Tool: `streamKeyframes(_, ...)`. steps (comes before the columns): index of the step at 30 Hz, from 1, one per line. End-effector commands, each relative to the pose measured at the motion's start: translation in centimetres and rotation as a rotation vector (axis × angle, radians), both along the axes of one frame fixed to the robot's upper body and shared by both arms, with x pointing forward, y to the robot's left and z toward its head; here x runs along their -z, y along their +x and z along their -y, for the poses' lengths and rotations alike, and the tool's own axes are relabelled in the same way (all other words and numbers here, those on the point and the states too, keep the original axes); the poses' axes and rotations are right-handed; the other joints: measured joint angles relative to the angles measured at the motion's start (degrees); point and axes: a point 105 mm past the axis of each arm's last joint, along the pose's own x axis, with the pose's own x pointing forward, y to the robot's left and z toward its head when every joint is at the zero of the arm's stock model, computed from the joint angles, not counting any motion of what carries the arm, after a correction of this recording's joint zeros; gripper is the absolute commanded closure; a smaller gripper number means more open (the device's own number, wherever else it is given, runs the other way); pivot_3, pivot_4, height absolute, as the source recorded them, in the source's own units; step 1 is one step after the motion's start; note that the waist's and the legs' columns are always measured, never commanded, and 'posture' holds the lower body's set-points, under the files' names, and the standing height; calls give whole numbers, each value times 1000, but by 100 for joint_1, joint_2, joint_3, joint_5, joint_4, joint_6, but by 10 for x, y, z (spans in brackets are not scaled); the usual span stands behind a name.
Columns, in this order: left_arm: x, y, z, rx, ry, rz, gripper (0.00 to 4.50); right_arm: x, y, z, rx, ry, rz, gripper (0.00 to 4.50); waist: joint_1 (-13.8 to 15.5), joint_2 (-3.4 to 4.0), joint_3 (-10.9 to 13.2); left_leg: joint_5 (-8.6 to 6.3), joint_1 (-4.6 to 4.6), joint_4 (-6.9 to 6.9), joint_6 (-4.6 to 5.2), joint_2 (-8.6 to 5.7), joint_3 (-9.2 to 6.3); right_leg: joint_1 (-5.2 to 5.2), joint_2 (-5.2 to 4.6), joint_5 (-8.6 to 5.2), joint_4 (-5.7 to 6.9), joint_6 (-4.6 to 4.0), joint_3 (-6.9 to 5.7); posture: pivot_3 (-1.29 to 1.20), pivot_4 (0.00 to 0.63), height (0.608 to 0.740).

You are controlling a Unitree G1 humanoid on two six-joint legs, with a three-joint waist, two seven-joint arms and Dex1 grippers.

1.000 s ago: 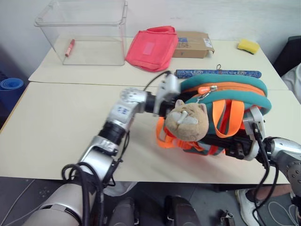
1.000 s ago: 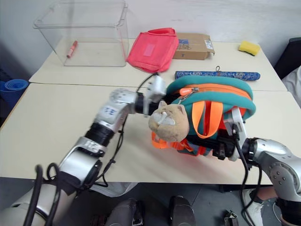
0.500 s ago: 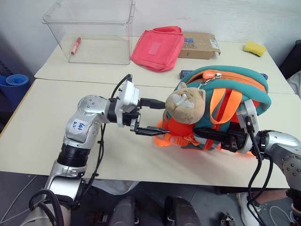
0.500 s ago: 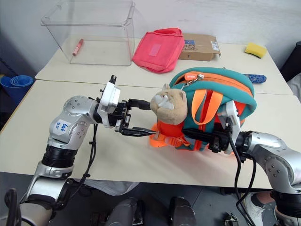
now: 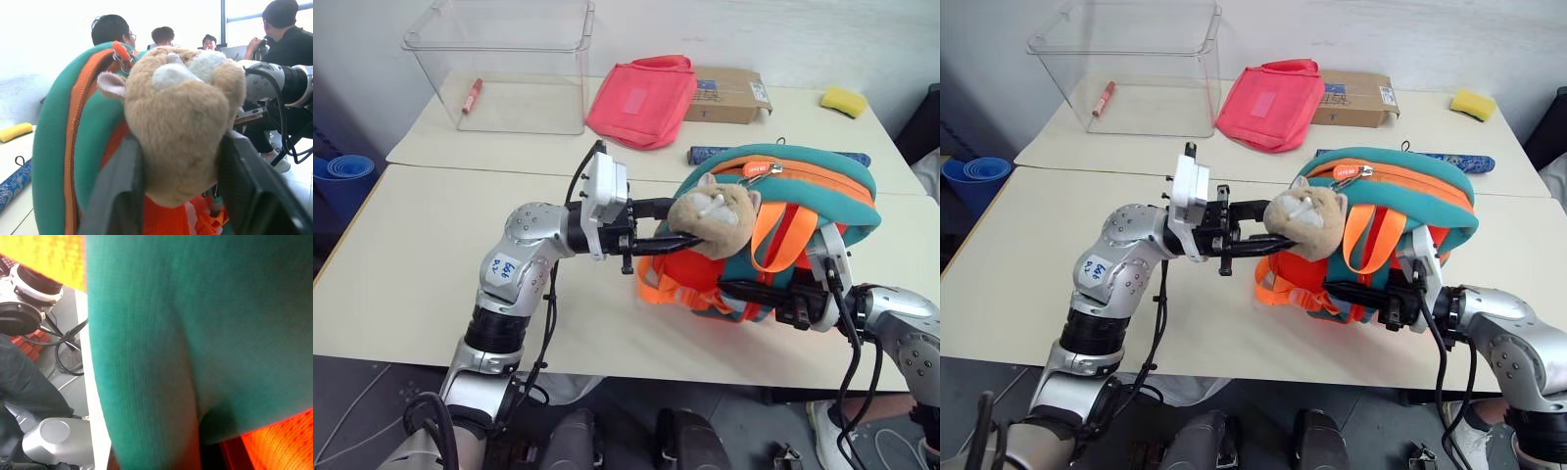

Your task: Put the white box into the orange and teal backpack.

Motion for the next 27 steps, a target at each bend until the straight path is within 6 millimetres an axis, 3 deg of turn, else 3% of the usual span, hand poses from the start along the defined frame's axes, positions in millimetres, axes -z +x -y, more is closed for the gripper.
streamKeyframes(1, -19, 20, -31, -126, -11, 51, 3652, -3, -3, 7, 29, -19, 21, 4500, 1, 0, 0, 0, 1, 0, 0, 0, 1, 0, 0, 0, 0, 0, 0, 0, 150, 740)
streamKeyframes(3, -23, 37, -55, -222, 16, 48, 4021, -3, -4, 11, 54, -17, 26, 4500, -2, 0, 0, 1, 3, 0, -2, 0, 1, 0, 1, 0, 0, 0, -1, 0, 150, 740)
streamKeyframes(7, -16, 64, -83, -373, 118, 50, 4021, -3, -5, 16, 98, 2, 35, 4500, -2, 0, 0, 1, 3, -2, -2, 0, 2, -3, 3, -1, 2, -1, -4, 0, 150, 740)
streamKeyframes(13, 53, 94, -111, -524, 449, 19, 4021, 3, -10, 19, 152, 37, 42, 4500, 15, 0, 0, -1, 3, -3, 0, -7, 3, -2, 4, 0, 3, 0, -11, 0, 150, 740)
streamKeyframes(17, 98, 87, -95, -432, 551, 0, 4021, 8, -11, 17, 177, 63, 42, 4500, 4, 0, 0, -3, 2, -3, 4, -6, 9, -5, 0, 0, 5, 0, -15, 0, 150, 740)
streamKeyframes(21, 121, 75, -77, -352, 541, -24, 4021, 11, -10, 18, 197, 83, 49, 4500, 1, 0, 0, -4, 3, -3, 3, -2, 8, -5, -2, 0, 6, 0, -1, 0, 150, 740)
streamKeyframes(24, 125, 52, -56, -241, 481, -35, 4021, 13, -8, 23, 227, 105, 73, 4500, -22, 0, 0, -4, 5, -3, 1, 1, 10, -6, -2, 0, 5, 0, 5, 0, 150, 740)
streamKeyframes(27, 113, 48, -53, -251, 405, -50, 4021, 11, -5, 25, 244, 128, 100, 4500, -5, 0, 0, -5, 5, -3, 1, 1, 9, -6, -2, 0, 8, 0, 6, 0, 150, 740)
